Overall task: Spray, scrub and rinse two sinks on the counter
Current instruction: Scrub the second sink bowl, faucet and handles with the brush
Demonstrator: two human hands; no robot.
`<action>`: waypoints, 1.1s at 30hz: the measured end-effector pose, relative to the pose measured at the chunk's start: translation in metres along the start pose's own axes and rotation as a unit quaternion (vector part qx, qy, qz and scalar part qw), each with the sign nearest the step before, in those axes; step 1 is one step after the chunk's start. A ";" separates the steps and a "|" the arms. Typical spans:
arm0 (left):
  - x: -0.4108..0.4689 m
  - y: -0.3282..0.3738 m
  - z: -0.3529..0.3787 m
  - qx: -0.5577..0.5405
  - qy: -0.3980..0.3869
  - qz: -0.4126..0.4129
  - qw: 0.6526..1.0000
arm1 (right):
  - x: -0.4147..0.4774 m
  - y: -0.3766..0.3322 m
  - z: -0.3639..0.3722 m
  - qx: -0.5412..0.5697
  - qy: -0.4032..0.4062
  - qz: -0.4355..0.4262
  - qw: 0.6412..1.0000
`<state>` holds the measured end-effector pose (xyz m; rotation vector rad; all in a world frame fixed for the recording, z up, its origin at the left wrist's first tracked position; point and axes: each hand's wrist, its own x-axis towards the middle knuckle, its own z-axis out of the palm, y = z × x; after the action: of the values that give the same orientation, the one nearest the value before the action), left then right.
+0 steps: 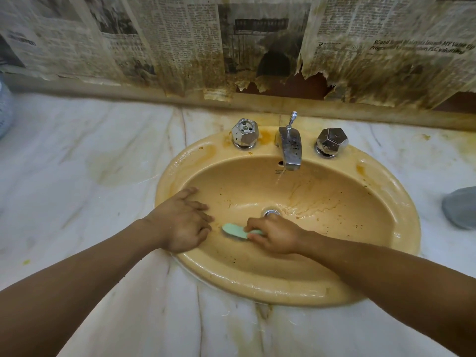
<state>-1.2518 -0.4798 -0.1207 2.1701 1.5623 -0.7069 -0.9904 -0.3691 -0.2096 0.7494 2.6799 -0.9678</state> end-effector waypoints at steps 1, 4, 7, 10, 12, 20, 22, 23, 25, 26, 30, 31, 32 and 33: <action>-0.001 0.000 0.000 -0.003 -0.002 -0.001 1.000 | -0.007 0.005 -0.005 -0.016 -0.020 -0.006 1.000; -0.002 0.002 -0.002 -0.010 -0.001 -0.001 1.000 | -0.018 0.039 -0.027 -0.091 -0.006 0.026 0.995; -0.001 0.002 -0.002 -0.013 -0.001 0.003 1.000 | -0.012 0.054 -0.037 -0.112 0.096 0.107 0.983; -0.001 0.001 -0.001 -0.010 0.001 0.005 1.000 | -0.008 0.037 -0.024 -0.086 0.065 0.081 0.991; 0.000 0.000 -0.001 -0.010 -0.004 -0.001 1.000 | -0.016 0.035 -0.026 -0.093 0.010 0.035 0.995; 0.020 0.015 -0.005 0.088 -0.126 -0.019 0.988 | -0.041 0.056 -0.043 -0.043 0.017 0.194 0.980; 0.030 0.021 -0.002 0.071 -0.150 -0.022 0.986 | -0.044 0.055 -0.046 0.012 -0.004 0.242 0.970; 0.036 0.025 0.000 0.054 -0.161 -0.021 0.985 | -0.041 0.054 -0.047 0.034 -0.004 0.261 0.965; 0.046 0.034 0.004 0.009 -0.189 -0.014 0.982 | -0.031 0.046 -0.045 0.060 0.024 0.284 0.957; 0.050 0.038 0.006 -0.011 -0.198 -0.010 0.980 | -0.028 0.039 -0.040 0.063 0.043 0.288 0.955; 0.053 0.040 0.007 -0.027 -0.209 0.004 0.978 | -0.040 0.029 -0.026 0.054 0.045 0.303 0.950; 0.052 0.040 0.006 -0.025 -0.209 0.009 0.977 | -0.046 0.032 -0.028 0.054 0.029 0.308 0.950; 0.052 0.040 0.005 -0.023 -0.210 0.013 0.977 | -0.049 0.036 -0.031 0.056 0.016 0.313 0.948; 0.052 0.040 0.004 -0.023 -0.211 0.016 0.977 | -0.048 0.038 -0.035 0.057 0.013 0.315 0.947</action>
<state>-1.2008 -0.4557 -0.1544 1.8523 1.3026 -1.0297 -0.9296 -0.3406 -0.1871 1.5196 2.1621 -0.9310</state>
